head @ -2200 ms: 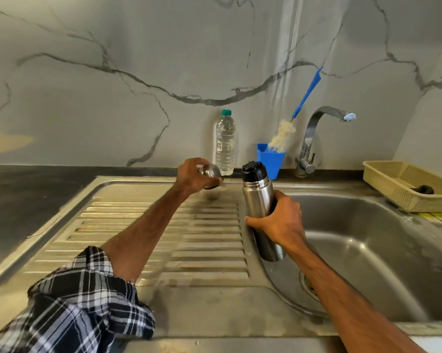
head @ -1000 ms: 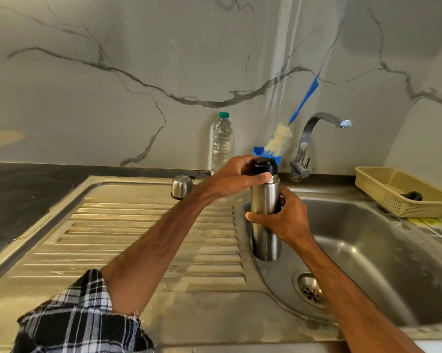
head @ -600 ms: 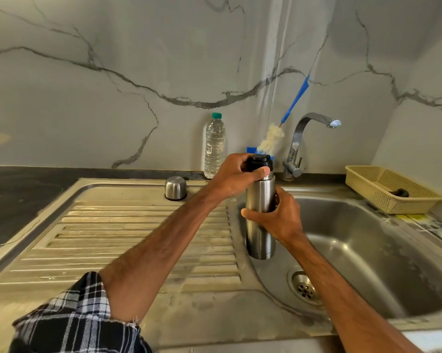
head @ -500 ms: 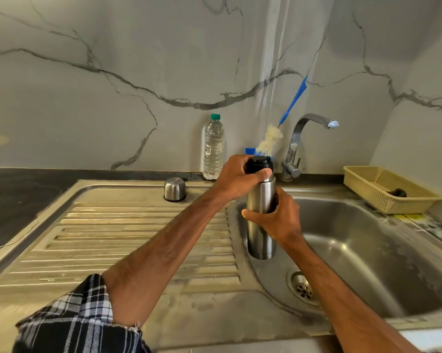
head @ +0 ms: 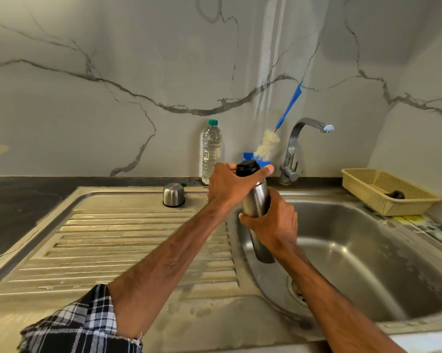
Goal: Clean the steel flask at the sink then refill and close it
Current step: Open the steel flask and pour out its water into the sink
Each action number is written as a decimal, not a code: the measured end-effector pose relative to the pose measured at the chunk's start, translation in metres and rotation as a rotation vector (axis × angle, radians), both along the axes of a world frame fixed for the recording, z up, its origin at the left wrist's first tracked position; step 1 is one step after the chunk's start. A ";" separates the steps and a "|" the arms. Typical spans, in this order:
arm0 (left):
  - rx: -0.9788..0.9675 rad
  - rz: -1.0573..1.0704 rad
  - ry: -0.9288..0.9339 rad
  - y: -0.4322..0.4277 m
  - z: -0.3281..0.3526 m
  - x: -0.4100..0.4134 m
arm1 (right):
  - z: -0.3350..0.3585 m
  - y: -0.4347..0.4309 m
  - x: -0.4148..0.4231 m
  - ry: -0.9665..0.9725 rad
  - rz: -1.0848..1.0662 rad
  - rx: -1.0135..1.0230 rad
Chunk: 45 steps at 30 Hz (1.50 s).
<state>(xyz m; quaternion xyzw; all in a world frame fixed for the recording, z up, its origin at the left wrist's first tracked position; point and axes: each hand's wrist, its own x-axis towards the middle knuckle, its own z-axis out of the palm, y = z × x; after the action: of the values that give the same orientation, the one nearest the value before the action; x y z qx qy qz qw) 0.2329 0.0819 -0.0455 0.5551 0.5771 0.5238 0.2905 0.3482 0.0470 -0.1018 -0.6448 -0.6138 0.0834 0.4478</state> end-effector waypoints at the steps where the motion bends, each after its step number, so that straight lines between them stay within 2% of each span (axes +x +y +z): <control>1: -0.018 -0.093 -0.025 -0.001 0.003 -0.001 | 0.001 0.000 0.001 0.018 -0.005 -0.003; 5: -0.041 -0.437 -0.066 0.001 0.014 -0.010 | 0.001 0.003 0.008 0.090 -0.027 -0.016; 8: -0.004 -0.487 -0.019 0.006 0.014 -0.016 | 0.000 0.004 0.014 0.099 -0.025 -0.019; 11: 0.078 -0.378 0.008 0.001 0.012 -0.013 | -0.001 0.004 0.015 0.096 -0.015 -0.020; 15: 0.154 0.049 0.091 -0.007 0.007 -0.003 | -0.001 0.003 0.008 0.069 0.018 -0.017; 17: 0.147 0.080 0.111 -0.008 0.005 -0.001 | 0.000 0.003 0.006 0.061 0.032 -0.012; 22: 0.039 -0.245 0.011 -0.003 0.009 -0.007 | 0.002 0.001 0.007 0.024 0.047 -0.003; 25: 0.034 -0.487 -0.011 0.000 0.017 -0.015 | 0.003 0.002 0.013 0.081 0.008 -0.009; 27: 0.059 -0.549 -0.003 0.002 0.019 -0.021 | 0.002 0.003 0.016 0.091 -0.004 -0.010; 30: 0.109 -0.444 0.055 0.004 0.017 -0.025 | 0.000 0.003 0.016 0.078 0.021 -0.023; 37: 0.152 0.000 0.084 -0.009 0.018 -0.011 | -0.001 0.001 0.006 0.034 0.059 -0.029; 39: 0.156 0.035 0.112 -0.013 0.018 -0.006 | 0.000 0.001 0.007 0.018 0.053 -0.024; 42: 0.055 -0.097 0.116 -0.009 0.016 -0.008 | 0.001 0.002 0.012 0.021 0.055 -0.007; 45: -0.054 -0.386 0.042 -0.001 0.017 -0.018 | 0.001 0.004 0.017 0.058 0.056 -0.003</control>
<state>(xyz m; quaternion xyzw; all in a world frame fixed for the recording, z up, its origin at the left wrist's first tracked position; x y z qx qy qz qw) 0.2153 0.0814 -0.0289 0.6584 0.4796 0.4309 0.3883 0.3656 0.0508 -0.1006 -0.6252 -0.6184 0.1155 0.4620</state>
